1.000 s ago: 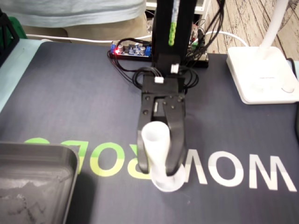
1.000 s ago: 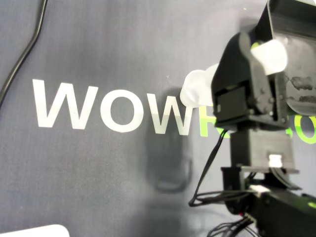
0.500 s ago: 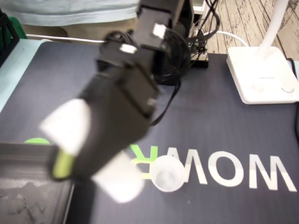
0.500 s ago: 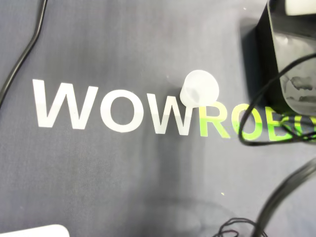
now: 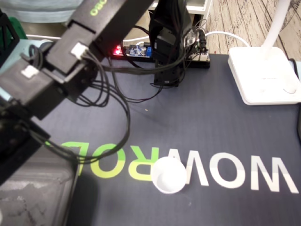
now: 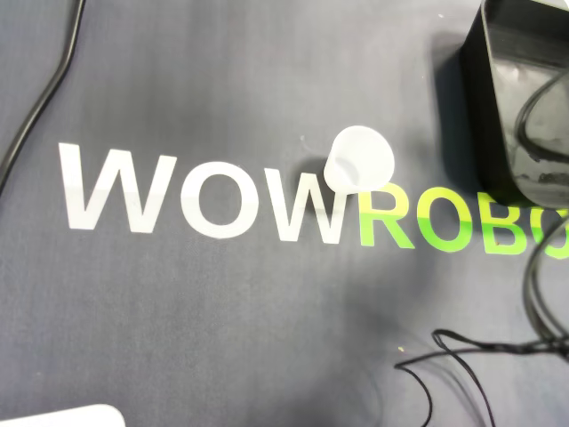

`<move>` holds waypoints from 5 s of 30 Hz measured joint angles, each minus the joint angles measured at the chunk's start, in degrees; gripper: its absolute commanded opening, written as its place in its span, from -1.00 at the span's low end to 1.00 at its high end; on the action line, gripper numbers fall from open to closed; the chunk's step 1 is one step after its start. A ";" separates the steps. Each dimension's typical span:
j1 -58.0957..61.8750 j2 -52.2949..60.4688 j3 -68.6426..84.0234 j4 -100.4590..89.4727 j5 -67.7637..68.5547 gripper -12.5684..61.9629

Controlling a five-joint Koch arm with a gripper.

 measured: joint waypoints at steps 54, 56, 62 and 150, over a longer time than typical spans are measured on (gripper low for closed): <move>-7.82 0.18 0.00 -12.92 -14.85 -0.56; -10.37 4.39 4.31 -13.18 -22.06 -0.56; -17.75 14.24 19.16 -13.36 -46.05 -0.56; -28.04 54.93 68.47 14.85 -24.35 0.23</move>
